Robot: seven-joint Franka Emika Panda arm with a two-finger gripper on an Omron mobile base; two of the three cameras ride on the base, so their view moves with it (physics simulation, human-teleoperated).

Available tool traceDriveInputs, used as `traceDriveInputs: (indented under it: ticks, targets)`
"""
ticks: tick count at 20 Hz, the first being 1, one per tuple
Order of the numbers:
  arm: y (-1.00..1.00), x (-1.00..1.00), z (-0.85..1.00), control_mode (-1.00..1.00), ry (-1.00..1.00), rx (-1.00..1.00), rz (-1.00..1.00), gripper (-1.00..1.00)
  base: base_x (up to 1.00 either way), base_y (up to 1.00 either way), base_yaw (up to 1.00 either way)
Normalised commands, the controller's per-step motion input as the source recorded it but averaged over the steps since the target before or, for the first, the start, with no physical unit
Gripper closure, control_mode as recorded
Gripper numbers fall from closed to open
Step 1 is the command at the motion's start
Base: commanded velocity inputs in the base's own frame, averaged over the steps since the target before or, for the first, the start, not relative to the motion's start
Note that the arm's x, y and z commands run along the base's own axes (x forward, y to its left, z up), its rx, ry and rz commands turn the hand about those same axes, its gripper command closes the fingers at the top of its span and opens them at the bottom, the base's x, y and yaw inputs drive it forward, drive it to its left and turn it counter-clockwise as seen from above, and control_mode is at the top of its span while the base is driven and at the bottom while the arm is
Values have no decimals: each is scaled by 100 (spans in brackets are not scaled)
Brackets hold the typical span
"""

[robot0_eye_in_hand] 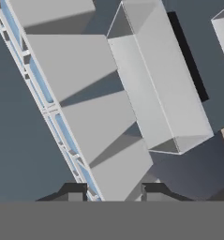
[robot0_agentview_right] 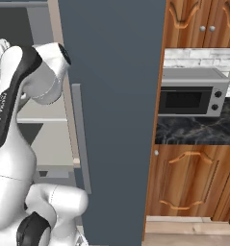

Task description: The ice cube tray has been filled with water. Take the tray and place it in the freezer to make ice. Close the freezer door after placing the tray.

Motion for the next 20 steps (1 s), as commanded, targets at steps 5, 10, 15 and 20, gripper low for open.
traceDriveInputs:
  ticks: [5,10,15,20]
  targets:
    - [38,77,9,-100,-15,-7,-10,100,0,0,0]
    - [23,76,2,-100,-3,-2,-12,100,0,0,0]
    - [9,59,0,-100,0,0,-16,100,0,0,0]
    - [13,52,0,-100,0,-1,-18,100,0,0,0]
